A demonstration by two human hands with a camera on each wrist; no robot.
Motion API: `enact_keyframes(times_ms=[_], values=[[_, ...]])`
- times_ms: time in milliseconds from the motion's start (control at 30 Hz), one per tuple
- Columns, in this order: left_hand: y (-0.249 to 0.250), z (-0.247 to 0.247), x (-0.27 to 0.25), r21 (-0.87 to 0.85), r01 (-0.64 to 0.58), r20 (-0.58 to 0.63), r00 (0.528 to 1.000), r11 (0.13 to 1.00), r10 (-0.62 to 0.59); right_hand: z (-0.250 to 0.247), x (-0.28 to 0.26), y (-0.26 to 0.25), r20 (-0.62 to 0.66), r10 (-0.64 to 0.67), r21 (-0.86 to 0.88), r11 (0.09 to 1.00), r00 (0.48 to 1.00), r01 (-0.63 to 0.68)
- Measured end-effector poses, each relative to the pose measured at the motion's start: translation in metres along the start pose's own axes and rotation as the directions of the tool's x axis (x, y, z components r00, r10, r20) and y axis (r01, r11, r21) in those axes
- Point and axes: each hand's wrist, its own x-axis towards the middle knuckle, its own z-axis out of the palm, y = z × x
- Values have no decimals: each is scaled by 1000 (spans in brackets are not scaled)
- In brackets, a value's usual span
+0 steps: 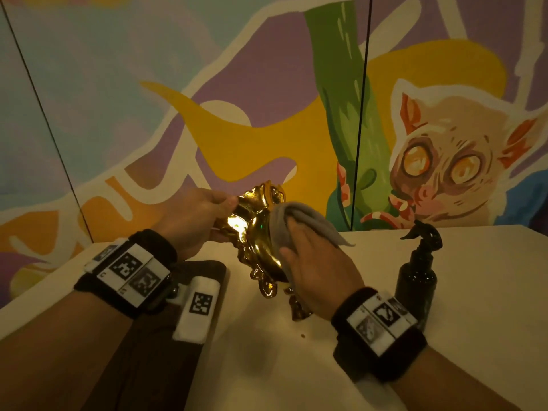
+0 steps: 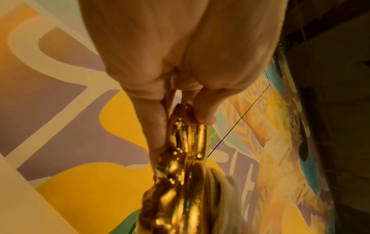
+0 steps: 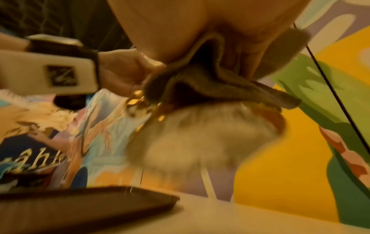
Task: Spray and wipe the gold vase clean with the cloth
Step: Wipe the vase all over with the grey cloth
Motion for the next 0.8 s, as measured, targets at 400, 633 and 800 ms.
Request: enact_keyframes(times_ms=[400, 633, 800], values=[[6, 4, -14, 2, -58, -18, 998, 998, 58, -8, 22, -3, -59, -53, 1, 999, 997, 53], [4, 12, -10, -12, -9, -69, 998, 1000, 8, -3, 16, -15, -26, -80, -113, 991, 996, 76], [9, 23, -9, -108, 26, -117, 992, 994, -39, 9, 14, -35, -19, -216, -271, 941, 976, 203]])
